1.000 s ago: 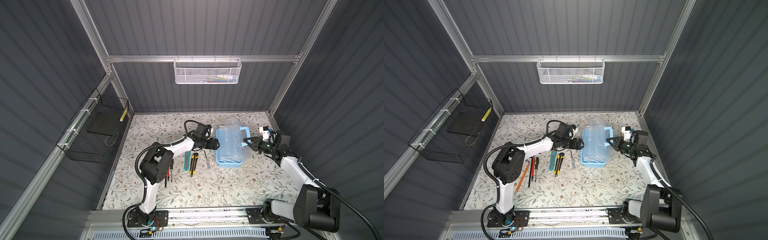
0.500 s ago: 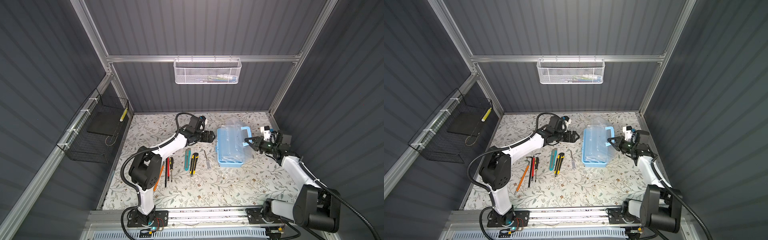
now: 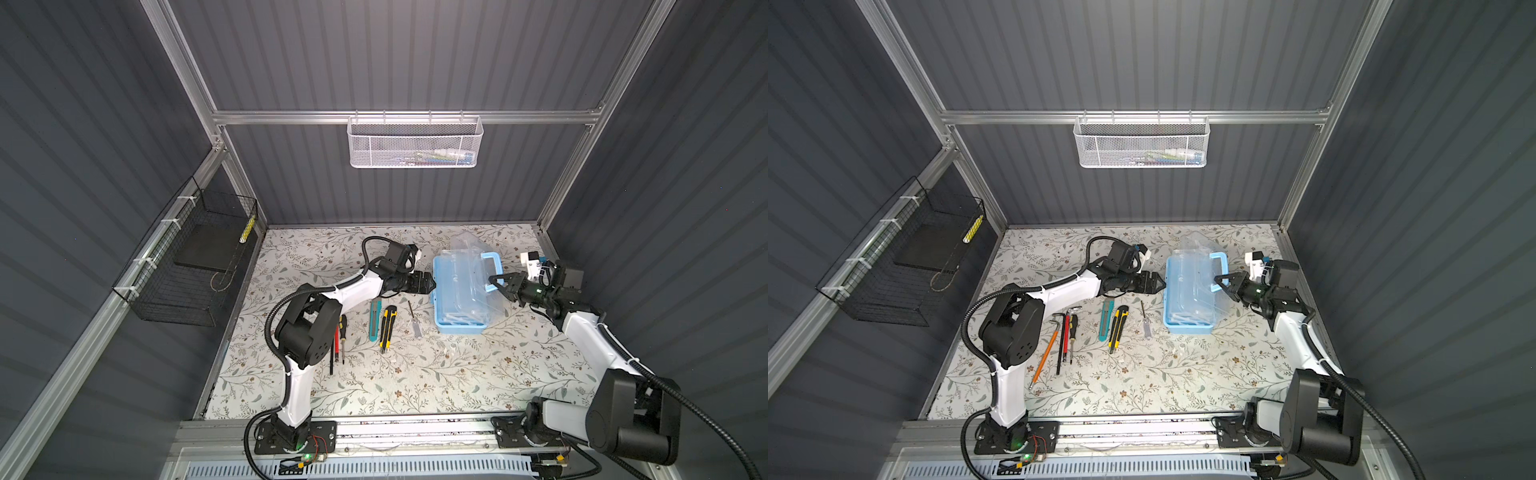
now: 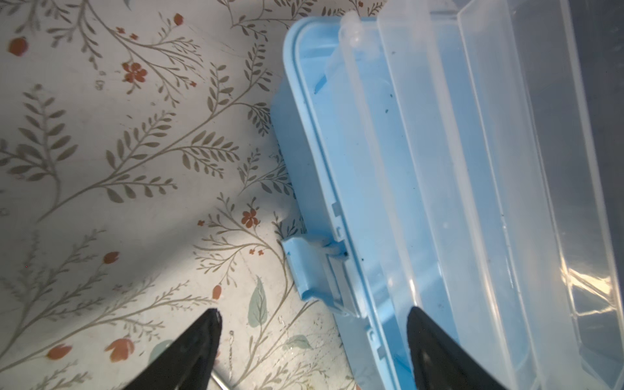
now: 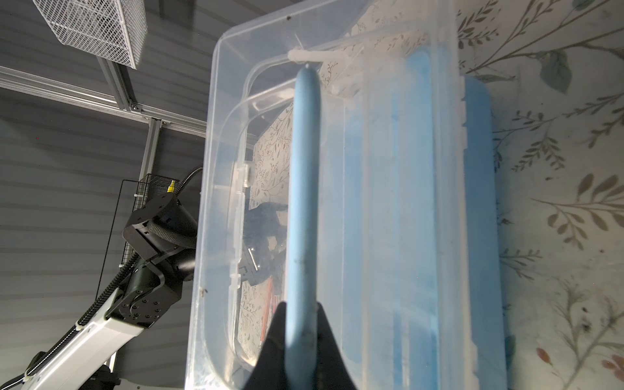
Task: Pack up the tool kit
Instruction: 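Swing the clear lid fully open with the right gripper while the left holds the box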
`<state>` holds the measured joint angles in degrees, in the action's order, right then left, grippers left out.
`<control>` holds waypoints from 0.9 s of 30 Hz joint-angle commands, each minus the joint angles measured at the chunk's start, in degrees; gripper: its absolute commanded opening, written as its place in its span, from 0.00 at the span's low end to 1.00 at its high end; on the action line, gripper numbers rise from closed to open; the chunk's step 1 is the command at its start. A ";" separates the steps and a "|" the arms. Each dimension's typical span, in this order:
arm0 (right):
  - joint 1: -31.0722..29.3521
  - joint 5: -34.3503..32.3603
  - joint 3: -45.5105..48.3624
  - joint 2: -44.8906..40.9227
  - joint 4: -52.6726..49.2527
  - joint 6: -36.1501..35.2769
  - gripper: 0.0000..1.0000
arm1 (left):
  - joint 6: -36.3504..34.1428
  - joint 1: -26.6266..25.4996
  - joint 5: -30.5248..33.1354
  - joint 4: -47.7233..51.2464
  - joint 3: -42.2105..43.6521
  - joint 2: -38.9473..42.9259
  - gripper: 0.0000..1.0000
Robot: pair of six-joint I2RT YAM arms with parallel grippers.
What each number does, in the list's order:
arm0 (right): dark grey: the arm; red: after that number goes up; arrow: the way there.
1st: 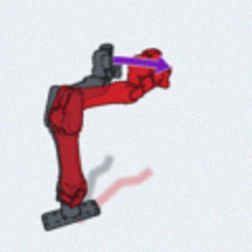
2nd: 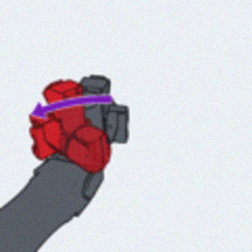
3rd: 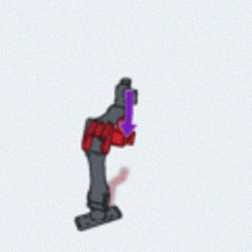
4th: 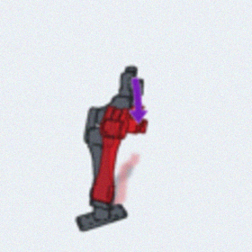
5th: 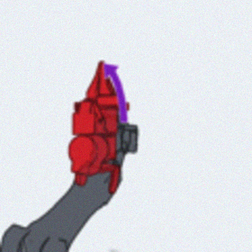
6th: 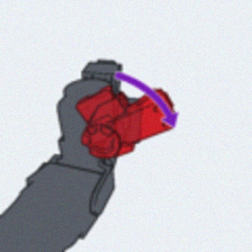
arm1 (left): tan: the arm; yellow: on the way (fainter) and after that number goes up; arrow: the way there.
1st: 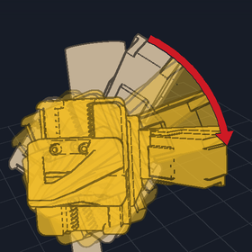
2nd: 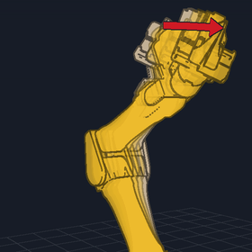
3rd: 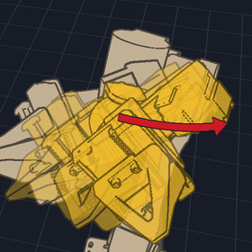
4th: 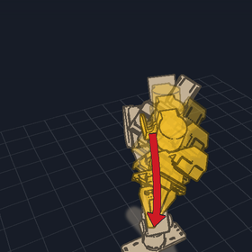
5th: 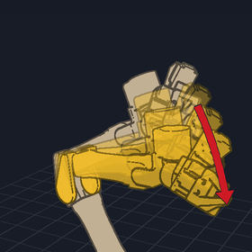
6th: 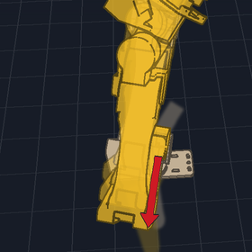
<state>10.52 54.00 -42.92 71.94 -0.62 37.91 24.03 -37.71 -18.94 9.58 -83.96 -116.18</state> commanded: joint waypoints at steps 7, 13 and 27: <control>0.29 3.61 -0.77 -0.22 6.28 0.03 0.00 | -0.26 -0.89 1.60 3.44 -3.26 -3.91 0.86; 0.36 3.33 -1.38 -0.15 6.08 0.06 0.00 | -1.43 -0.94 3.59 5.50 -2.60 -4.23 0.87; 7.44 -2.24 -2.62 -1.66 -5.35 -7.71 0.00 | -2.59 0.58 6.90 8.21 0.66 -1.77 0.87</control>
<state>16.19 54.30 -42.94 72.44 -3.99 36.60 23.38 -38.30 -15.00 12.64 -85.27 -119.04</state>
